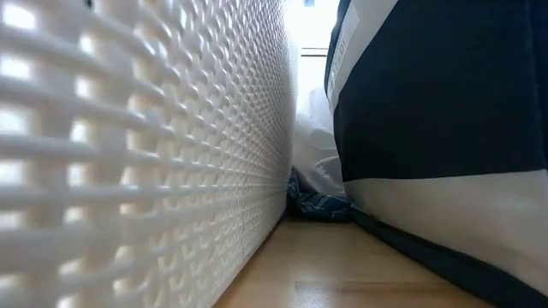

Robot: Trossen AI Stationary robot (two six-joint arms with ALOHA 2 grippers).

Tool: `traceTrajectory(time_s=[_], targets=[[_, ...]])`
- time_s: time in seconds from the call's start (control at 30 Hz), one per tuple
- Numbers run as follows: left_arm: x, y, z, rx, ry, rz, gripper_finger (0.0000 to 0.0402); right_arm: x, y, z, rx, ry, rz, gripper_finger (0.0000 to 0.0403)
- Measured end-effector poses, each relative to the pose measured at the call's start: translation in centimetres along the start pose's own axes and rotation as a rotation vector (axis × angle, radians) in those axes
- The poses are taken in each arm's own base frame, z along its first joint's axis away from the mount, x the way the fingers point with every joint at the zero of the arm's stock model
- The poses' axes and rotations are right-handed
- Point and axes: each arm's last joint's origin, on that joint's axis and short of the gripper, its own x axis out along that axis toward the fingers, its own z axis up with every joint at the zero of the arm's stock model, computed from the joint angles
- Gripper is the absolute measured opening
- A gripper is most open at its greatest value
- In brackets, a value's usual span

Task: Sort clothes
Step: Put the white pants into the white laundry bin

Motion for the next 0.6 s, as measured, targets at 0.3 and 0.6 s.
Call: traceTrajectory(time_s=[0.3, 0.6], targets=[[1.7, -0.9, 2.2, 0.008, 0.126, 0.087, 0.0220, 0.0, 0.0, 0.0, 0.000, 0.000, 0.001, 0.0000], [3.9, -1.9, 4.0, 0.008, 0.264, 0.181, 0.0220, 0.0, 0.0, 0.0, 0.000, 0.001, 0.001, 0.0000]])
